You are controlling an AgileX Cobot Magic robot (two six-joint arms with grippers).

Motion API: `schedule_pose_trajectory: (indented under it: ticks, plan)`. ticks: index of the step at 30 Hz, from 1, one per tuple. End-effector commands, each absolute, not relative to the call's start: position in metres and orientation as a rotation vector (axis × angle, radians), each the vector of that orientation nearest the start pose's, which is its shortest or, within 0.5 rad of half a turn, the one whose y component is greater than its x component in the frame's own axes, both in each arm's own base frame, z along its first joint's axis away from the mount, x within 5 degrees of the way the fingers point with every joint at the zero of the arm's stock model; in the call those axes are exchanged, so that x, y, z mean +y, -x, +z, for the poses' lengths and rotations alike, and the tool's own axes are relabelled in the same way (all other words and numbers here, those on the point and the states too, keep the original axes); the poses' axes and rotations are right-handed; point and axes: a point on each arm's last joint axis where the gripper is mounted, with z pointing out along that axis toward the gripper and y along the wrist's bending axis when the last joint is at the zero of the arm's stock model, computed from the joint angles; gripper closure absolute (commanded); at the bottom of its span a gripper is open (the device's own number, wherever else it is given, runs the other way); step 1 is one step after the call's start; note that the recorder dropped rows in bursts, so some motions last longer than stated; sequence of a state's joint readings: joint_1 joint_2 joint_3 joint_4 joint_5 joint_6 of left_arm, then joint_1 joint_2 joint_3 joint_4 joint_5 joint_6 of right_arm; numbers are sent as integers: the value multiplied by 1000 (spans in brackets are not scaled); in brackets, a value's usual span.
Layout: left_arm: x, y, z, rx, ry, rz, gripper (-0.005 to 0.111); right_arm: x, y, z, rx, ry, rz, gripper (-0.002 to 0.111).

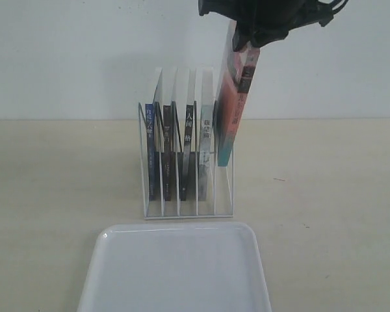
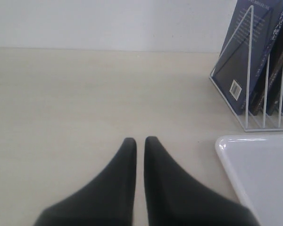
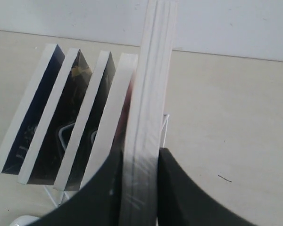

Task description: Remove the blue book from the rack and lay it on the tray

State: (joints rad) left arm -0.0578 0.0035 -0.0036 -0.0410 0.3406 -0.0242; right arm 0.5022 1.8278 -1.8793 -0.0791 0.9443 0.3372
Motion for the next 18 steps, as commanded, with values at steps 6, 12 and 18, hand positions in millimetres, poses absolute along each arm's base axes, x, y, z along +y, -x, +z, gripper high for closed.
schedule_pose_trajectory:
  ticks: [6, 12, 18]
  plan:
    - [-4, -54, 183, 1821, 6, -100, 101, 208, -393, 336, 2441, 231, 276, 107]
    - [-4, -54, 183, 1821, 6, -100, 101, 212, -401, 318, 2476, 236, 261, 107]
    - [-4, -54, 183, 1821, 6, -100, 101, 213, -401, 316, 2484, 234, 266, 94]
